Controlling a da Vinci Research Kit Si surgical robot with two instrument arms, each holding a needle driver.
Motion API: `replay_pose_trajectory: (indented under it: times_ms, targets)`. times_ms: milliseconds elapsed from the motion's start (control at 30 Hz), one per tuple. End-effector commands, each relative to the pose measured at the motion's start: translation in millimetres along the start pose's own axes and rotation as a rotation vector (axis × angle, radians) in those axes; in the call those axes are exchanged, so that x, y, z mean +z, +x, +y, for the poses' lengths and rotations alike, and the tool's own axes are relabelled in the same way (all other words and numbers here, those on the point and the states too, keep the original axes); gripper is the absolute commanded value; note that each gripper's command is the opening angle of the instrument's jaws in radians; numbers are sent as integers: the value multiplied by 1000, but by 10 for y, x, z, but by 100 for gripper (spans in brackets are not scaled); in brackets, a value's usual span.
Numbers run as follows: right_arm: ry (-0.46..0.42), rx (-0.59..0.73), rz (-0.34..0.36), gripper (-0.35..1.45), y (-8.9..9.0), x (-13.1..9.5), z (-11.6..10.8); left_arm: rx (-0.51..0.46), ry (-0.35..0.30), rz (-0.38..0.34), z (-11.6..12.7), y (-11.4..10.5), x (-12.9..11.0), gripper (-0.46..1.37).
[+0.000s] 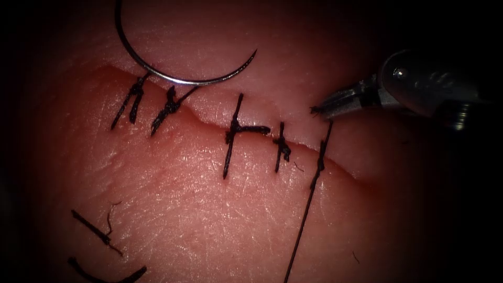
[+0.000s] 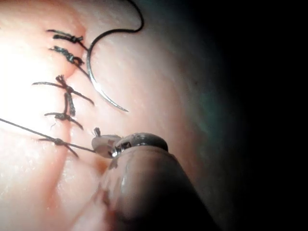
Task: Wound Closure
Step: Pull the right gripper up and the left gripper down to tighten the suture
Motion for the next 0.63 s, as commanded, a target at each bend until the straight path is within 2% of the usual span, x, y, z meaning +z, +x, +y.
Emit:
replay_pose_trajectory:
  times_ms: [33, 633]
  targets:
    - [-7, -1, -1, -35, 0, 0, 0, 2, -12, 0, 0, -1, 0, -35]
    - [-8, -18, -2, -35, 0, 0, -1, 5, -22, -4, 0, 0, 2, -35]
